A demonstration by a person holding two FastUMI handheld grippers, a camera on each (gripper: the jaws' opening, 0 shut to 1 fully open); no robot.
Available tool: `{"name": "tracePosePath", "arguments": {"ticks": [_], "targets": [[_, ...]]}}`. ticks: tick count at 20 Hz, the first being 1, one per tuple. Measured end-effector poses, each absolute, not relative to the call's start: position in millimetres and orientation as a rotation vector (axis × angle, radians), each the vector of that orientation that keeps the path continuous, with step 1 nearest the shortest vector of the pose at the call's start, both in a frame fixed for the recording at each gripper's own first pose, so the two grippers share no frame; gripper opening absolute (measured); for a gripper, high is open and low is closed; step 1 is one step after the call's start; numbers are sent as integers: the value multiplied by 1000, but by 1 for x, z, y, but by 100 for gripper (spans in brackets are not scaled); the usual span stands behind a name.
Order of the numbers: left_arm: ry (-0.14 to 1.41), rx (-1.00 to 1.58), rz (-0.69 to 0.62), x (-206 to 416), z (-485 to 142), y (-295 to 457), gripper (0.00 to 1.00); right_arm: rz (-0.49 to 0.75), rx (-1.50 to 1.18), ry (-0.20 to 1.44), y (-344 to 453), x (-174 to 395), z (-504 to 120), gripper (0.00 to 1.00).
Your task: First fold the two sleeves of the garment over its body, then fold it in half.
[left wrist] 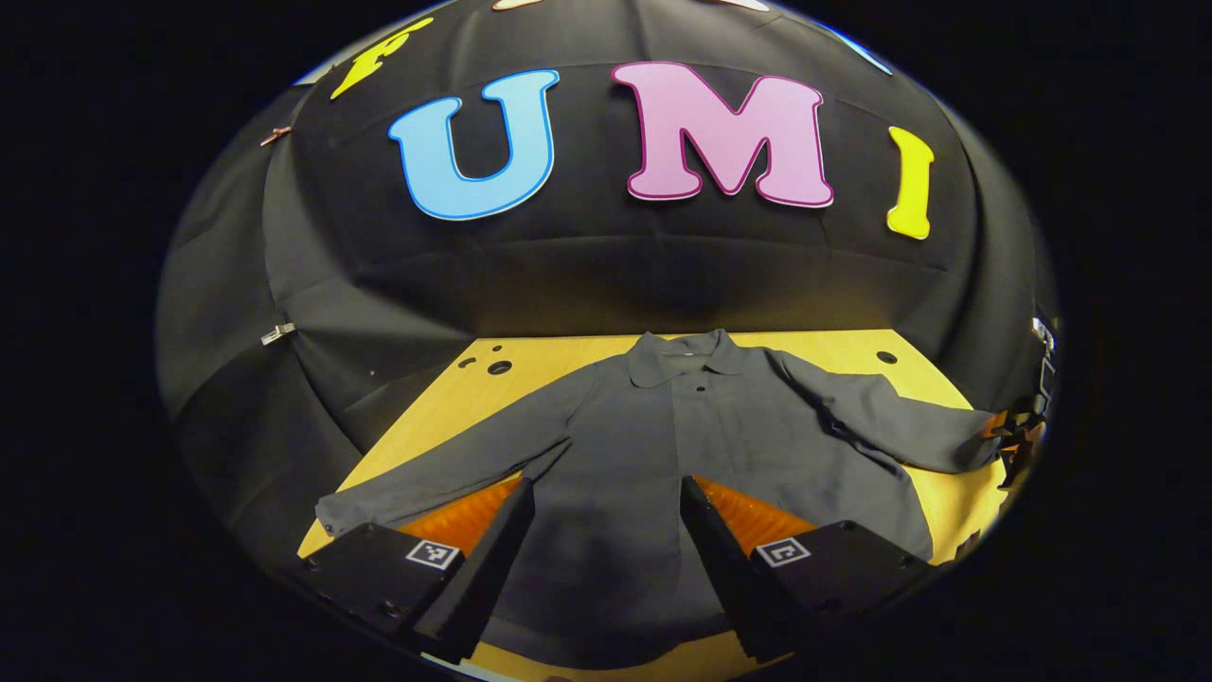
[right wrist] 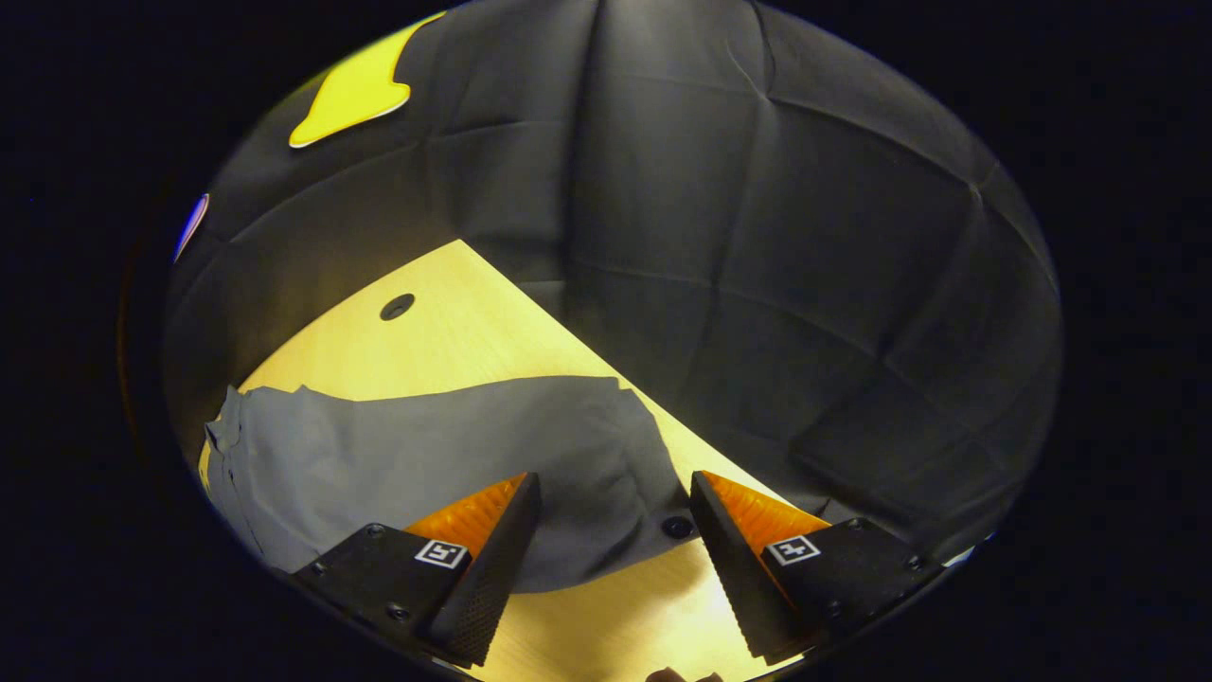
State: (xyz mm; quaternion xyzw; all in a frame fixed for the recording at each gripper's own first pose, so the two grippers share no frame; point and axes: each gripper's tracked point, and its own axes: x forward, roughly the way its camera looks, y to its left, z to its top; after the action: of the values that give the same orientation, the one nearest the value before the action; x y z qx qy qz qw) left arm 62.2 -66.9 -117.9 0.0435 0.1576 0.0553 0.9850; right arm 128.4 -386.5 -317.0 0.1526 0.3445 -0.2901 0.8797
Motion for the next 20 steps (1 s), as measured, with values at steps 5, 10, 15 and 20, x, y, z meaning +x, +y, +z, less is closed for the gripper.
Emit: {"name": "tracePosePath", "arguments": {"ticks": [5,10,15,20], "targets": [[324,94,96,64,-120,-73,98,-582,322,777,-388,138,-338,99],[319,108,82,66,-118,-77,98,-577,310,797,-385,142,-346,97],[327,90,82,66,-123,-75,98,-506,279,806,-369,157,-345,33],[321,87,94,63,-122,-67,98,-440,258,829,-357,156,-341,6]]}}
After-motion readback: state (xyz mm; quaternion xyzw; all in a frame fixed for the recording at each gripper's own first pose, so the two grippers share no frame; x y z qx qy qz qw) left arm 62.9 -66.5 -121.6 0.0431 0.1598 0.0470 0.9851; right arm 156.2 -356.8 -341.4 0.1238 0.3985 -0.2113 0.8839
